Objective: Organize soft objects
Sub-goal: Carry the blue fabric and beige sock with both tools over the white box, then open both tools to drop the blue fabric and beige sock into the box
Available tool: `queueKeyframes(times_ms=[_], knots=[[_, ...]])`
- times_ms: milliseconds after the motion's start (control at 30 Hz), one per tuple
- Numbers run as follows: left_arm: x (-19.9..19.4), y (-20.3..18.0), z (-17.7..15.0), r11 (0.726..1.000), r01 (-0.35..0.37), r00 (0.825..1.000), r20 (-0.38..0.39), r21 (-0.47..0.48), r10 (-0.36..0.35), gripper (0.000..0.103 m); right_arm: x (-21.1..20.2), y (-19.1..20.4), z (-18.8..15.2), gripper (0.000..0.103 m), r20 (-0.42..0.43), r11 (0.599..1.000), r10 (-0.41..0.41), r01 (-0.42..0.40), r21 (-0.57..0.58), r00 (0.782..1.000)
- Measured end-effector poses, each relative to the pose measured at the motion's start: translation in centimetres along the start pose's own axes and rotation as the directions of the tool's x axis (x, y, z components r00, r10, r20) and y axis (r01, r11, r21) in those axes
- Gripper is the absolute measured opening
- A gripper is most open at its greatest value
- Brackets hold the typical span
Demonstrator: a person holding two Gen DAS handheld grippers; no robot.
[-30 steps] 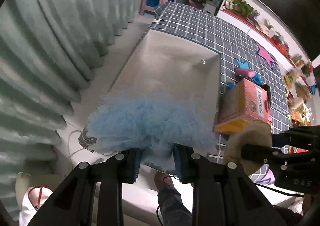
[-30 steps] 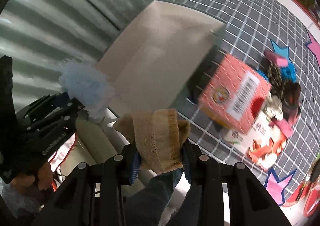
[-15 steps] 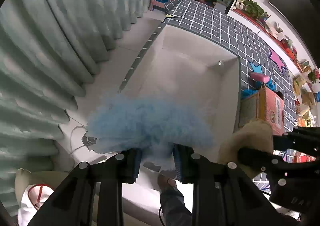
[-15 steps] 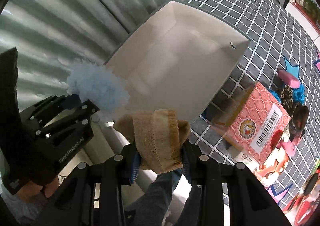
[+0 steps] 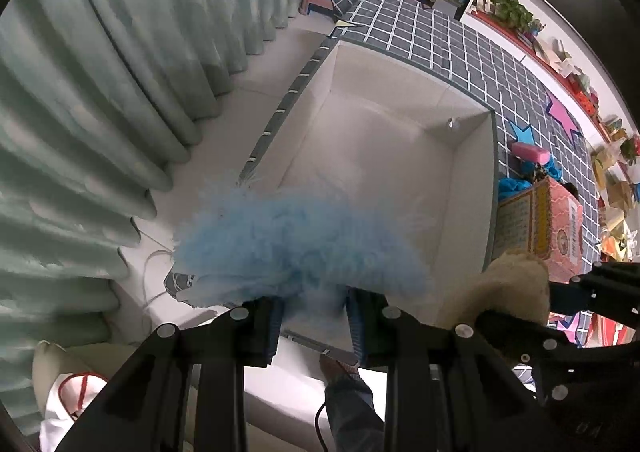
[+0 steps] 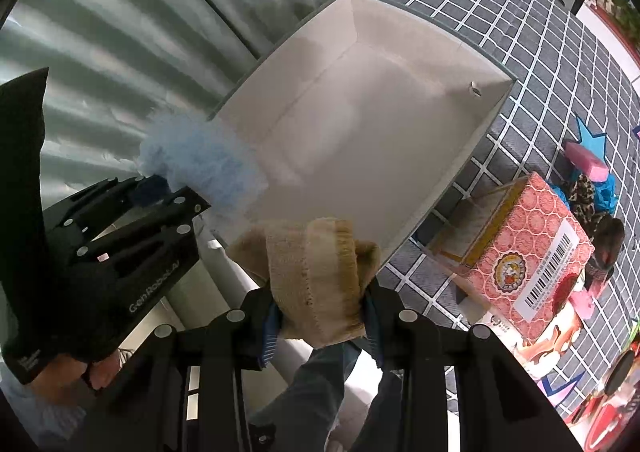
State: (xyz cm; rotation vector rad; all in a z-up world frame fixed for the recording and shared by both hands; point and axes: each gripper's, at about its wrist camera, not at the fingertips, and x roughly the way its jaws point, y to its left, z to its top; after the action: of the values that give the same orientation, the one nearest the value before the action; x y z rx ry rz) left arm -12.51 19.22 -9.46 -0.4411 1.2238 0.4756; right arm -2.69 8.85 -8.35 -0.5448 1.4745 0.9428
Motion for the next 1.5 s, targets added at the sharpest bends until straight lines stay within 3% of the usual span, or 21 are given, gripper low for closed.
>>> queueKeyframes(times_ms=[967,1067,1233,1300,1433,1500], knots=[[1.3,0.5,-0.3,1.000,0.003,0.999,-0.041,-0.002,-0.003,0.034,0.3,-0.1,0.0,0.037,0.003,1.000,-0.001,0.001,0.009,1.000],[1.1,0.5,-0.4,1.000,0.009,0.999,-0.032,-0.003,-0.009,0.044,0.2,-0.1,-0.2,0.041,0.007,1.000,0.001,-0.001,0.009,1.000],[0.5,0.3,-0.3,1.000,0.006,1.000,-0.007,-0.003,-0.006,0.074,-0.4,0.0,-0.3,0.046,0.026,1.000,0.007,-0.007,0.006,1.000],[0.3,0.4,-0.3,1.000,0.001,1.000,-0.003,-0.008,-0.001,0.080,-0.6,-0.1,-0.3,0.047,0.034,1.000,0.007,-0.007,0.006,0.999],[0.1,0.7,0.0,1.000,-0.013,1.000,0.003,-0.027,0.013,0.087,-1.3,-0.3,-0.3,0.078,0.060,1.000,-0.016,0.015,0.017,0.998],[0.0,0.9,0.1,0.999,-0.014,1.000,-0.001,-0.045,0.014,0.095,-1.8,-0.5,-0.2,0.079,0.079,0.999,-0.022,0.020,0.025,0.997]])
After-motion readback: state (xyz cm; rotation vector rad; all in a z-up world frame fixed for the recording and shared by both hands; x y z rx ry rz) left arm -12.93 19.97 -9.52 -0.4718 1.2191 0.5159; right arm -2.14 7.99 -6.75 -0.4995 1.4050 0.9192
